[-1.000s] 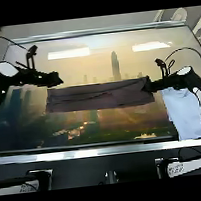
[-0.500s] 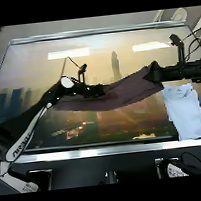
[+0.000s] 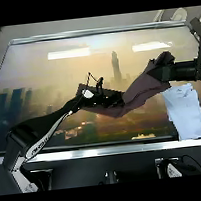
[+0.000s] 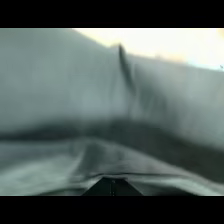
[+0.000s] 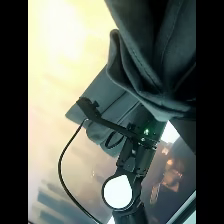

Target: Fold the shirts.

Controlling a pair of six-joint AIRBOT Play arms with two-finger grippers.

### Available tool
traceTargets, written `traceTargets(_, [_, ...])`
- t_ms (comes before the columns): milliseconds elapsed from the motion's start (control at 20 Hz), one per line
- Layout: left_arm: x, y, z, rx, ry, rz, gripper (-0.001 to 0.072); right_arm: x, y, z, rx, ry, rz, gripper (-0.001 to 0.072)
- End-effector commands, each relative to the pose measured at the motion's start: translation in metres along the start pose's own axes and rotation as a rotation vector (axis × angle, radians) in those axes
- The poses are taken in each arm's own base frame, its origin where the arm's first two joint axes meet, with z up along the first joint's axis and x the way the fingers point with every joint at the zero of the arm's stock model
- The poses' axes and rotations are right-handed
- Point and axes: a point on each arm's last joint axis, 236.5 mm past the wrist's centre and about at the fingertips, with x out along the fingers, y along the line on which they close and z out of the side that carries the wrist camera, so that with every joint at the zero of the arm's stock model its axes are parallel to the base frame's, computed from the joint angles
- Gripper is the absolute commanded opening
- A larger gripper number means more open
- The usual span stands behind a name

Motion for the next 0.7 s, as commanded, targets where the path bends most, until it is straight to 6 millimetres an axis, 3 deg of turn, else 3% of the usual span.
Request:
traceTargets(0, [-0.033,-0.011,0.035,0.093,-0.086,0.0,0.0025,0.01,-0.004,0.005,0.029,-0.013,-0.001,0.0017])
traceTargets(150, [-0.125,-0.026,0.096,0.225,-0.238,0.053,0.0024,0.067,0.005,0.004,0.026,0.022,0.051,0.0017])
traceTargets(300, [-0.246,-0.054,0.14,0.33,-0.433,0.087,0.0025,0.151,0.029,-0.013,0.032,0.069,0.118,0.0018])
traceTargets(450, [-0.352,-0.092,0.147,0.394,-0.609,0.076,0.0025,0.23,0.057,-0.037,0.114,0.084,0.22,0.0019])
traceTargets(600, [-0.417,-0.132,0.127,0.47,-0.724,0.056,0.0025,0.289,0.073,-0.064,0.264,0.118,0.328,0.0034])
traceTargets(650, [-0.43,-0.142,0.119,0.497,-0.75,0.055,0.0026,0.301,0.078,-0.067,0.302,0.122,0.373,0.0194])
